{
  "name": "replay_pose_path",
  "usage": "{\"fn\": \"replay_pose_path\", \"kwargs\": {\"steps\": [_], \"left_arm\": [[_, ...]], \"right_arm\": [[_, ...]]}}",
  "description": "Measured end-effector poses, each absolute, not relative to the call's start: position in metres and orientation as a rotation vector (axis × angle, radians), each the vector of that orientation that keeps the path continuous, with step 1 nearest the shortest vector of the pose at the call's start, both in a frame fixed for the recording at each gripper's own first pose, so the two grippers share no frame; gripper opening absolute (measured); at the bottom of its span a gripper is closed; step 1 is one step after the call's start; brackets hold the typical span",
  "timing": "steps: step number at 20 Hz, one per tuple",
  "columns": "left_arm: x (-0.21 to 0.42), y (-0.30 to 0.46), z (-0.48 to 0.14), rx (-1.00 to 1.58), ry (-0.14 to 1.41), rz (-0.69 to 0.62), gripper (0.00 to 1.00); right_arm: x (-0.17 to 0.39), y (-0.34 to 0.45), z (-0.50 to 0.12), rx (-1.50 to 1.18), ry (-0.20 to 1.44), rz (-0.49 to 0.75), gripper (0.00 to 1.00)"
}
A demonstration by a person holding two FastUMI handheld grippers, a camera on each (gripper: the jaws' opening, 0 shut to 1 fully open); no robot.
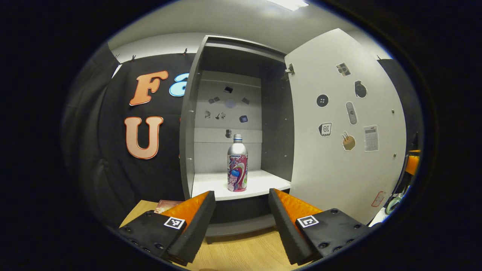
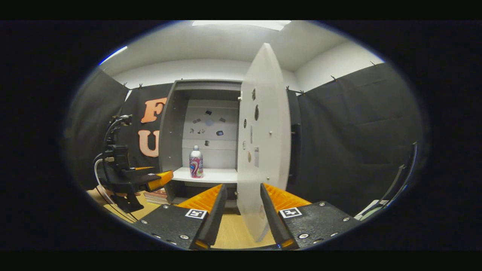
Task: Open the cabinet door with the right hand, grasp the bottle in the cabinet with the left hand and place it on the coaster, then close the cabinet door with the right hand.
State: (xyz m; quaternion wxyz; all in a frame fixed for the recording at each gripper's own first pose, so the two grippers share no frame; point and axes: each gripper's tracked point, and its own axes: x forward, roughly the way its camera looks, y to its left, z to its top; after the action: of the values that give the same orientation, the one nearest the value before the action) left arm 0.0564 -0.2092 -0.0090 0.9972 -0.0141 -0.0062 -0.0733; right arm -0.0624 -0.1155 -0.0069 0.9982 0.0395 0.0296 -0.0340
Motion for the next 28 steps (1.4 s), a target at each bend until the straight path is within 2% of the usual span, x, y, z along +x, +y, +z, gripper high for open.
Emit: {"fn": "replay_pose_path", "kwargs": {"steps": [2, 5, 9, 11, 12, 14, 19, 26, 27, 28], "left_arm": [[0.078, -0.204, -0.009, -0.039, -0.018, -0.186, 0.93], [0.114, -0.2, -0.009, -0.043, -0.024, -0.253, 0.93], [0.157, -0.195, -0.011, -0.019, -0.033, -0.314, 0.93], [0.176, -0.2, -0.01, -0.017, -0.035, -0.337, 0.93], [0.184, -0.202, -0.009, -0.012, -0.043, -0.345, 0.93], [0.201, -0.207, -0.007, -0.001, -0.063, -0.349, 0.93], [0.243, -0.218, -0.018, 0.002, -0.047, -0.329, 0.92], [0.277, -0.231, -0.026, 0.034, -0.034, -0.284, 0.92], [0.281, -0.234, -0.027, 0.04, -0.032, -0.282, 0.92], [0.283, -0.234, -0.028, 0.047, -0.032, -0.274, 0.92]], "right_arm": [[-0.04, -0.085, -0.011, 0.081, 0.072, -0.065, 0.67], [-0.002, -0.052, -0.017, 0.076, 0.072, -0.08, 0.8], [0.037, -0.021, -0.025, 0.094, 0.076, -0.112, 0.92], [0.05, -0.012, -0.028, 0.106, 0.087, -0.112, 0.89], [0.059, -0.007, -0.029, 0.114, 0.089, -0.105, 0.93], [0.074, -0.003, -0.032, 0.119, 0.094, -0.093, 0.93], [0.106, -0.008, -0.043, 0.128, 0.111, -0.073, 0.93], [0.123, -0.021, -0.069, 0.192, 0.163, -0.025, 0.93], [0.122, -0.024, -0.071, 0.198, 0.166, -0.021, 0.97], [0.121, -0.026, -0.073, 0.199, 0.166, -0.018, 0.93]]}}
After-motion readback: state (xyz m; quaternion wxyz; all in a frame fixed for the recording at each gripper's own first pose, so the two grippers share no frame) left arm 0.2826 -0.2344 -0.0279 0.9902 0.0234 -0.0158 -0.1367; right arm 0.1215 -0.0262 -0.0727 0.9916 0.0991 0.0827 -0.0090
